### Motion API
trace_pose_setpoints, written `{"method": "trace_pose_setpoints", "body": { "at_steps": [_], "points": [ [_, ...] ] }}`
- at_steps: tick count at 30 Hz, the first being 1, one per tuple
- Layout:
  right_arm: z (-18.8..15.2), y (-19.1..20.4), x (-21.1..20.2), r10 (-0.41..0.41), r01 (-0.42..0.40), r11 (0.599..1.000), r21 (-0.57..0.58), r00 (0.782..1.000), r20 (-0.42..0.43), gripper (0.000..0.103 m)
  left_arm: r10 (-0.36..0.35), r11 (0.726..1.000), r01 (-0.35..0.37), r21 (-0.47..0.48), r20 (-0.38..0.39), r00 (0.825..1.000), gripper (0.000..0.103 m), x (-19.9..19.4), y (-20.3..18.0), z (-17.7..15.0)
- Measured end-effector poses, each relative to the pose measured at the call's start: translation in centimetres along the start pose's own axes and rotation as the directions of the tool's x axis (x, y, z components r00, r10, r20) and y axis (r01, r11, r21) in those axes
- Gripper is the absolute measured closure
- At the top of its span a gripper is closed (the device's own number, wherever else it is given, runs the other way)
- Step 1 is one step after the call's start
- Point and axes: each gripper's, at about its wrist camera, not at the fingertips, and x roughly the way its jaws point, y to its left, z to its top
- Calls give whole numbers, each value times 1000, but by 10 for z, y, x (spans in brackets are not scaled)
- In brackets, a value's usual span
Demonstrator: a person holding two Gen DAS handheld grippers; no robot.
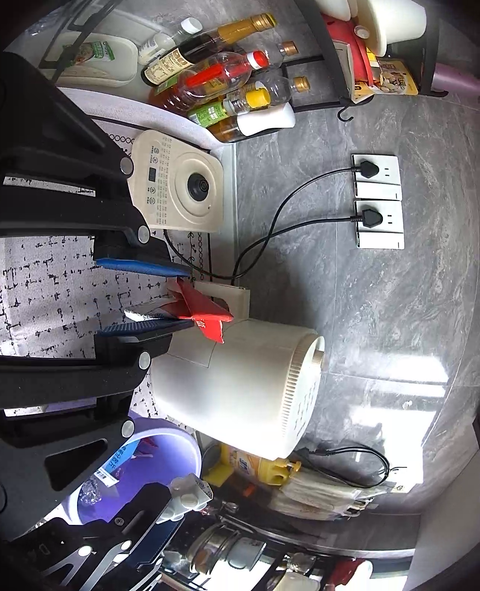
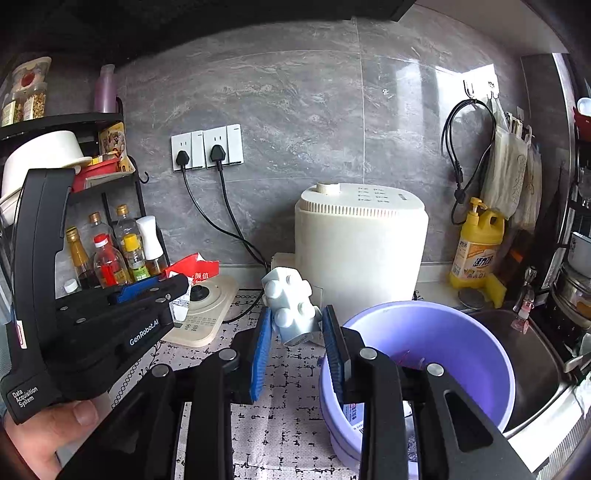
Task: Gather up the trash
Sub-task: 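Carry red scrap and blister pack to the purple bucket and release them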
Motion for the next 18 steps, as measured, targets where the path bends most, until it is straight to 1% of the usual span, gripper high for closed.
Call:
{"method": "trace_pose_setpoints", "body": {
  "at_steps": [2,5,6,7,8,13,18],
  "points": [
    [0,-12,-5,-28,28,999,20,1000,5,74,-24,1000,24,10,3,1000,81,0,-11,2],
    [-2,-31,-13,-72,71,997,37,997,14,70,-66,997,66,32,11,998,81,1,-28,3],
    [-3,-39,-16,-102,101,994,49,995,21,53,-79,996,78,39,9,997,81,2,-33,2],
    [-5,-47,-19,-130,128,990,64,991,28,32,-91,995,90,43,6,996,81,3,-38,2],
    [-6,-54,-22,-154,151,985,78,988,30,28,-103,994,103,47,3,995,81,4,-43,1],
    [-17,-92,-31,-217,215,965,150,976,-3,30,-158,984,158,78,-5,987,81,8,-65,1],
    [-25,-115,-40,-255,255,948,188,967,-24,32,-211,972,212,104,-16,977,81,12,-88,0]
  ]
}}
